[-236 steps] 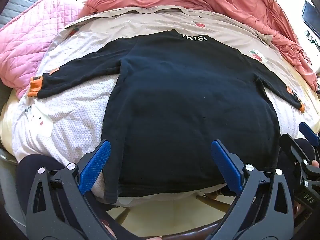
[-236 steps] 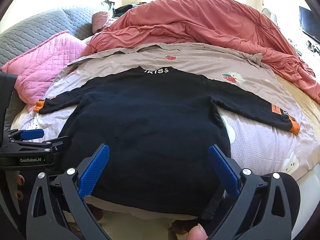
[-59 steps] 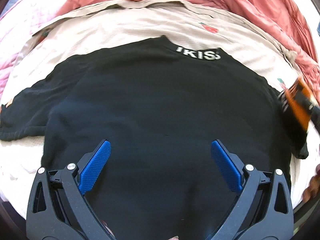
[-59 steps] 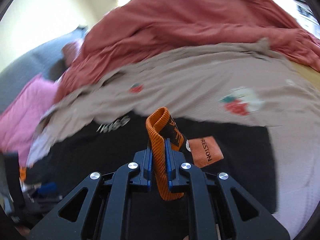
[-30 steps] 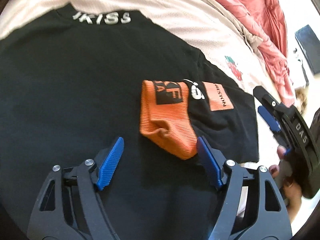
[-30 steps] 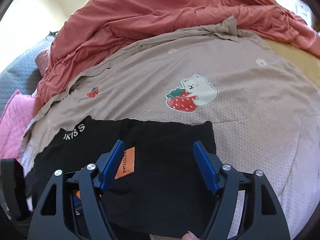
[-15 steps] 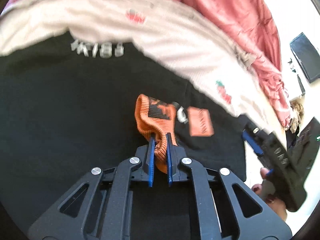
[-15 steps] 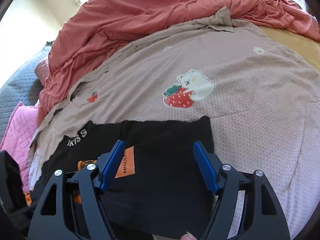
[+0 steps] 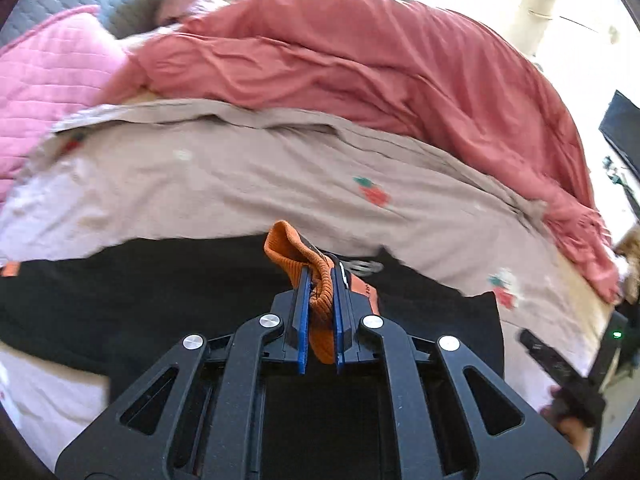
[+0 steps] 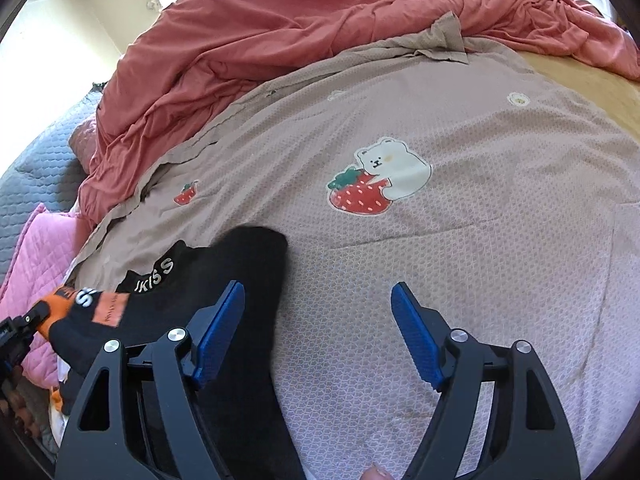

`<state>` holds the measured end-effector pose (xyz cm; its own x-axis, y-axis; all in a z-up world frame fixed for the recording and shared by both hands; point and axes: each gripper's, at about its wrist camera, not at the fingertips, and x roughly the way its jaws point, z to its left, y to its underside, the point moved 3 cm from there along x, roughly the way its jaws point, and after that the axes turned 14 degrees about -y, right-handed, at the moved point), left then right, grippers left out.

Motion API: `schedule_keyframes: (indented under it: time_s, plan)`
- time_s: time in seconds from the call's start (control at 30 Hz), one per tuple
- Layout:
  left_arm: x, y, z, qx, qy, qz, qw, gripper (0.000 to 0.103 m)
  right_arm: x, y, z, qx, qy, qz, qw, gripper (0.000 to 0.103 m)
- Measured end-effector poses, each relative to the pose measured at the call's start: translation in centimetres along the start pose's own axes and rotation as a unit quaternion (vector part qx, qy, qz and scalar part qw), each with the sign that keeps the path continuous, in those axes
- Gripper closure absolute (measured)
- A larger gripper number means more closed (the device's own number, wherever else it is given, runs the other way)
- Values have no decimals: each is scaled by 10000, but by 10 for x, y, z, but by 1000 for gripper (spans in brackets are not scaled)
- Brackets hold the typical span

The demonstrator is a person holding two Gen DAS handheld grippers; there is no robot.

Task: Fold small clothes
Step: 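Grasp the folded orange cuff with the left tool and lay it along the body, then open the left tool and move it to the other sleeve's orange cuff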

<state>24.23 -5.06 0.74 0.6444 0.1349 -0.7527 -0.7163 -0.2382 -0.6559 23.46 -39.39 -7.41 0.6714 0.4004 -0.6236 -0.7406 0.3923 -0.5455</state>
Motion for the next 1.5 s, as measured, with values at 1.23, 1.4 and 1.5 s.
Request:
schedule_keyframes:
  time_s: [1.23,1.4,1.5]
  plan:
    - [26,51,92,227,-917,470,9944,93,64,63,92,-2237,226,1268,9661,21]
    - [28,54,58,628,-710,546,9940,81,54,64,111,-2522,-69,1027,9622,21]
    - [40,63,39,977,-701,699,9903,72,53,66,118,-2579,-253,1056,9601,21]
